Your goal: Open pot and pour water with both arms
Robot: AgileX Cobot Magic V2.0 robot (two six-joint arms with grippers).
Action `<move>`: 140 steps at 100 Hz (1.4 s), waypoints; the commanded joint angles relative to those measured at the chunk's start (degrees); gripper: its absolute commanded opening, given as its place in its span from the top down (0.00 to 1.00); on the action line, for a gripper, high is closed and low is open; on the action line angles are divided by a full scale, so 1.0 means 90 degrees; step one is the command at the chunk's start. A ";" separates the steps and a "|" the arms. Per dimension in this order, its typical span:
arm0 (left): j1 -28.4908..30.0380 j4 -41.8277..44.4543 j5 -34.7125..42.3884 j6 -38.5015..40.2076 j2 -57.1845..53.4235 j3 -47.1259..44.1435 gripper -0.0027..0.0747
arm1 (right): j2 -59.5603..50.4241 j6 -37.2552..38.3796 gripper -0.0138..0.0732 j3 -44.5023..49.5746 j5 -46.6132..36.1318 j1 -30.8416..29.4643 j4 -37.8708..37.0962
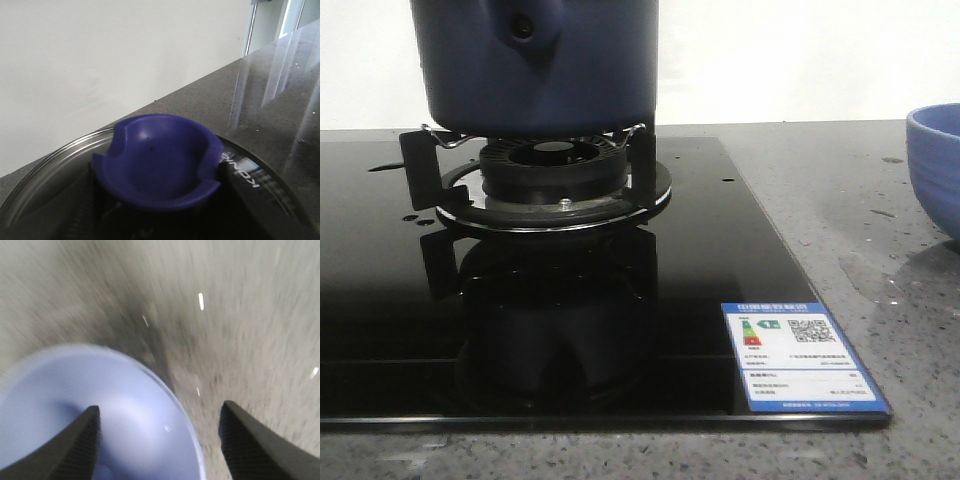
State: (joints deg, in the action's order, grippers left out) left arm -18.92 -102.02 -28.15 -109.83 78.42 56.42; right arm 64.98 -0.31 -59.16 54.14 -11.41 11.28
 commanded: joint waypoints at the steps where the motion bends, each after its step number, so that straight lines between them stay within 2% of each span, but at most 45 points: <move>1: 0.0021 -0.0500 -0.0323 -0.0025 -0.0131 0.0272 0.49 | -0.0402 -0.0069 0.31 -0.0646 -0.0189 -0.0050 0.0224; 22: 0.0021 -0.0500 -0.0703 -0.0025 0.0109 0.0272 0.49 | -0.0891 -0.0069 0.31 -0.1528 -0.0185 -0.0050 0.0508; 44: 0.0021 -0.0500 -0.0637 -0.0133 0.0190 0.0272 0.48 | -0.1045 -0.0069 0.31 -0.1672 -0.0121 -0.0039 0.0531; 66: 0.0021 -0.0500 -0.0637 -0.0133 0.0081 0.0272 0.32 | -0.1080 -0.0069 0.32 -0.1672 -0.0006 -0.0039 0.0639; 88: 0.0021 -0.0500 -0.0469 -0.0122 -0.0626 0.0272 0.31 | -0.1497 -0.0069 0.50 -0.1648 0.0040 0.0234 0.0514; 100: 0.0021 -0.0500 -0.0456 -0.0104 -0.0975 0.0272 0.32 | -0.1685 -0.0069 0.54 -0.1600 0.0057 0.0479 0.0362; 105: 0.0021 -0.0500 -0.0456 0.0052 -0.1182 0.0259 0.36 | -0.1785 -0.0069 0.56 -0.1528 0.0030 0.0573 0.0215; 110: 0.0021 -0.0500 -0.0456 0.0168 -0.1436 0.0178 0.44 | -0.1887 -0.0069 0.61 -0.1414 0.0020 0.0685 0.0081; 115: 0.0021 -0.0500 -0.0336 0.0216 -0.1758 0.0048 0.58 | -0.2014 -0.0108 0.69 -0.1237 0.0020 0.0821 -0.0084; 125: 0.0021 -0.0500 0.0148 0.0226 -0.2590 -0.0440 0.83 | -0.2383 -0.0405 0.93 -0.0762 -0.0121 0.1114 -0.0213; 136: 0.0021 -0.0500 0.0780 0.0226 -0.3733 -0.1254 0.99 | -0.2997 -0.0769 0.91 -0.0054 -0.0565 0.1433 -0.0213; 140: 0.0021 -0.0500 0.0998 0.0239 -0.4188 -0.1537 0.99 | -0.3278 -0.0910 0.91 0.0197 -0.0755 0.1545 -0.0213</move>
State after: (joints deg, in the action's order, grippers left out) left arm -18.70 -102.64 -22.30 -108.65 47.93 45.58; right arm 39.87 -5.06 -60.15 54.54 0.77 9.75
